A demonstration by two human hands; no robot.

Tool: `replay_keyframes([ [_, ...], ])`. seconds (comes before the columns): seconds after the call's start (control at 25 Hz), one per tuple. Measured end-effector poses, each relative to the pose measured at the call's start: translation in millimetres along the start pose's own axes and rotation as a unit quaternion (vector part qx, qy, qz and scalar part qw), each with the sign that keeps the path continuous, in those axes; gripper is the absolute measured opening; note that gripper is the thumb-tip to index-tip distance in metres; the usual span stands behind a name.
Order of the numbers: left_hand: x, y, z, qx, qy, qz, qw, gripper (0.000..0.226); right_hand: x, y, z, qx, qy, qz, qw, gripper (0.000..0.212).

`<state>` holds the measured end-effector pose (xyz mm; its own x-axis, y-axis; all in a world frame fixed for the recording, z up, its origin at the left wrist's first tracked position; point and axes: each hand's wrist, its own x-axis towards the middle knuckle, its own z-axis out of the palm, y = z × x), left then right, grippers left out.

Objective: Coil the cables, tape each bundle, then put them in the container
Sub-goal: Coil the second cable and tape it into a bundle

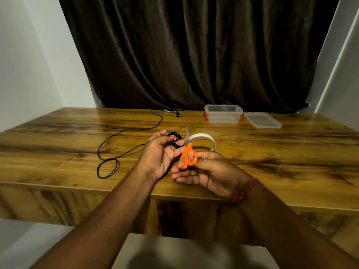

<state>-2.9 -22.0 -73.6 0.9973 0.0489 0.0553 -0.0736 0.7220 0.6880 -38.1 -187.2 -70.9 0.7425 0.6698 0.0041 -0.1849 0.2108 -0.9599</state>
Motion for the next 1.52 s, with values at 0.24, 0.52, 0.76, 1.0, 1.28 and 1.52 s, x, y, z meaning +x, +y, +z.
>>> replay_keyframes([
  [0.24, 2.4, 4.3, -2.6, -0.040, 0.021, 0.032, 0.998, 0.028, 14.3, -5.6, -15.7, 0.004, -0.100, 0.075, 0.992, 0.078],
  [0.52, 2.8, 3.7, -5.2, -0.048, -0.022, 0.019, 0.998, 0.030, 16.9, -2.1, -17.8, 0.013, -0.082, 0.071, 0.994, 0.064],
  [0.76, -0.9, 4.3, -3.6, -0.034, -0.036, 0.020, 0.999, 0.036, 17.5, 1.5, -17.4, 0.021, -0.022, 0.044, 0.999, 0.046],
  [1.0, -2.5, 4.5, -3.1, -0.021, -0.030, 0.022, 0.999, 0.032, 16.8, 2.0, -16.9, -0.001, -0.007, 0.032, 0.999, 0.039],
  [1.28, -0.4, 3.3, -2.5, -0.018, -0.016, 0.017, 1.000, 0.030, 18.2, 2.7, -17.8, -0.014, -0.011, 0.018, 1.000, 0.032],
  [1.52, -0.8, 2.3, -1.5, -0.005, -0.022, 0.024, 0.999, 0.030, 15.5, 2.3, -18.1, -0.051, -0.037, 0.009, 0.998, 0.027],
])
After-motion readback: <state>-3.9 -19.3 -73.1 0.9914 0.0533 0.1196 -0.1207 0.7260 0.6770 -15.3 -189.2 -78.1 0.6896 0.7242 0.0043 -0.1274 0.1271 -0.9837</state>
